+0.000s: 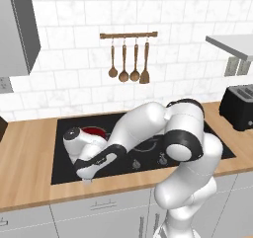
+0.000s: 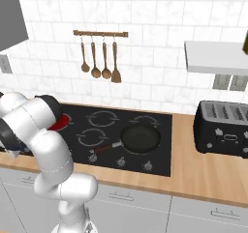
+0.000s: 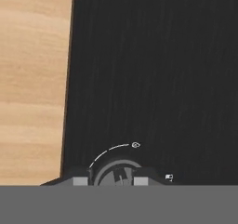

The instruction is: Turn off the front left burner of the stove.

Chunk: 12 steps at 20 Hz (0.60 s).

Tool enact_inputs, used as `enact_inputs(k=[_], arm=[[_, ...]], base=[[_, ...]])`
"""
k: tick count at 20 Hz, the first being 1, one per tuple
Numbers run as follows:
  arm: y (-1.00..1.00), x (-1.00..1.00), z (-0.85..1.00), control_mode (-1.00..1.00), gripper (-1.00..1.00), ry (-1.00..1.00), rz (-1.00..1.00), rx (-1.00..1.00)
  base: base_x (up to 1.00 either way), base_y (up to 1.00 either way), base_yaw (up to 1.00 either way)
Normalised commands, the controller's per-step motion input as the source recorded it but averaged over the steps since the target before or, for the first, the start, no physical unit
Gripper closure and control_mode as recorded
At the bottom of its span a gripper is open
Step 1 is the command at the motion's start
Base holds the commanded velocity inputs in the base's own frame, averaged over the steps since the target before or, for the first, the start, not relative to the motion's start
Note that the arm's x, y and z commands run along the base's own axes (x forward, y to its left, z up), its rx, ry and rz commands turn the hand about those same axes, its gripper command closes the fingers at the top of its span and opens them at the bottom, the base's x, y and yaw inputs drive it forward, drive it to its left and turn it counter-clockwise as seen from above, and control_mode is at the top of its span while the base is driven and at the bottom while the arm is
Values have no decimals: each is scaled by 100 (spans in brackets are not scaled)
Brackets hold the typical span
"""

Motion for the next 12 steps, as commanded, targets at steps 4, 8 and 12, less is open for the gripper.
enact_inputs(k=[4, 8, 12], arm=[[-2, -7, 0, -100, 100, 0, -12, 1], [-12, -3, -1, -100, 100, 6, -27, 5], [-21, 0, 0, -100, 100, 14, -45, 11]], base=[[0, 0, 0], [0, 0, 0], [0, 0, 0]])
